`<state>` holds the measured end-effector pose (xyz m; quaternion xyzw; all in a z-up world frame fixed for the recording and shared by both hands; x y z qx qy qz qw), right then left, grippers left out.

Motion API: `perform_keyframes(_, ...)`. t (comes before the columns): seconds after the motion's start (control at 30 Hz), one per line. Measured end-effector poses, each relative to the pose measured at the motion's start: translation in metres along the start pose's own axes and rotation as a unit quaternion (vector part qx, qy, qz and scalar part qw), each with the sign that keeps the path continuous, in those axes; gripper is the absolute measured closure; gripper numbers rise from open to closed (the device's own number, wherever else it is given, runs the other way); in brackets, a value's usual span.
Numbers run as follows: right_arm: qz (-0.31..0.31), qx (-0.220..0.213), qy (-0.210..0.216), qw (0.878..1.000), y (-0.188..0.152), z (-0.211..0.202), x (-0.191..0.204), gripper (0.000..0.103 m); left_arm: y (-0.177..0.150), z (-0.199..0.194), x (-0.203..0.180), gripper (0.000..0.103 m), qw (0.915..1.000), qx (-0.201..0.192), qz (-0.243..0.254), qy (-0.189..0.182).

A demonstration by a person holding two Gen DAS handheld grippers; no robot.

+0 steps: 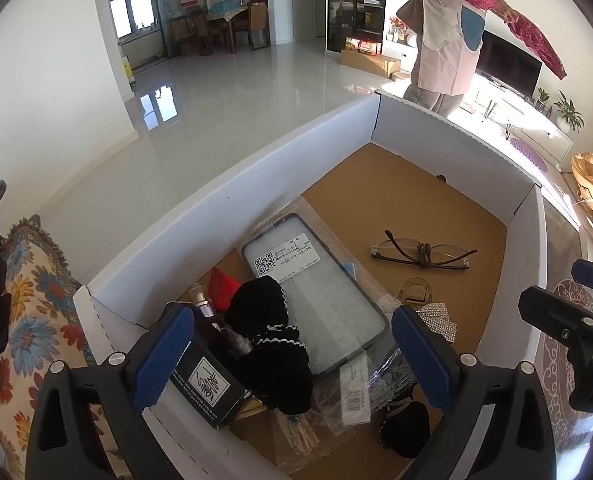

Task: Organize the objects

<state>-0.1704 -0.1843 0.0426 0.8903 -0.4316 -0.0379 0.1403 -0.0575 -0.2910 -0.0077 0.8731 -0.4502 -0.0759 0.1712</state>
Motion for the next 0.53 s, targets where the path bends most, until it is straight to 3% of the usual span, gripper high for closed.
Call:
perform_keyframes(0.37,-0.012,-0.003,-0.008,1.0,0.0,0.002,0.009,0.003,0.0,-0.001,0.0,0.002,0.9999,0.0,-0.005,-0.013)
perform_keyframes(0.53,-0.008,-0.008,-0.006,1.0,0.0,0.002,0.008,0.003,0.0,-0.012,-0.002,0.002,0.9994,-0.035,-0.003,-0.008)
Point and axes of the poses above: each gripper's, at about its wrist camera, not at the fingertips, and z roughly the way its jaws point, x to its left, y to its top, the point moved 6 cm from there along z, roughly the way its jaws point, and after that the axes turned 14 degrees about x, right-handed, at the moved point
